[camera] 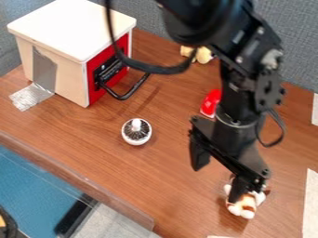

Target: Put the white stuffed toy on the top of the drawer

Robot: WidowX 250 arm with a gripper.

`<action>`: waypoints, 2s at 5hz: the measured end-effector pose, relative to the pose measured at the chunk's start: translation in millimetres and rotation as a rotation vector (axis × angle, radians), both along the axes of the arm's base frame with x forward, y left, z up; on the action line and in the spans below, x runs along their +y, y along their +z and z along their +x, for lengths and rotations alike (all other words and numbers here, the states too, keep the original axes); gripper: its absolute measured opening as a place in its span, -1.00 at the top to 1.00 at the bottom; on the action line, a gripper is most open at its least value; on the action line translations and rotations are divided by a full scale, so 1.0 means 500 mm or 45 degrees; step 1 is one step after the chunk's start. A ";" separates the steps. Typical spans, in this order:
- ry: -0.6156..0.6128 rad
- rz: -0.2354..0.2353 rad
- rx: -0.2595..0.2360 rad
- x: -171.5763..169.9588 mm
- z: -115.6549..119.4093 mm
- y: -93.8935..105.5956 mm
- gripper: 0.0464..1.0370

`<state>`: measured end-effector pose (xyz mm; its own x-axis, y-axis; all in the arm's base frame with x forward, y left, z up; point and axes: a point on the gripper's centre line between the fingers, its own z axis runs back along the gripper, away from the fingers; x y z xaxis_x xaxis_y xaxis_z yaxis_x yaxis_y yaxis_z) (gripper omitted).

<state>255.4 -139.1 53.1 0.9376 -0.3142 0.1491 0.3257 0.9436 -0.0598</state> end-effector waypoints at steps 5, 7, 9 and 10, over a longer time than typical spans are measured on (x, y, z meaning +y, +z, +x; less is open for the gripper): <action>0.096 0.016 0.026 -0.071 0.065 -0.097 -0.93; 0.077 0.028 0.030 -0.064 0.060 -0.105 -0.31; 0.077 -0.018 -0.034 0.020 0.074 -0.013 0.07; 0.112 -0.029 -0.068 0.122 0.086 0.061 0.07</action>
<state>298.6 -78.1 83.7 0.9520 -0.2268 0.2057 0.2449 0.9673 -0.0666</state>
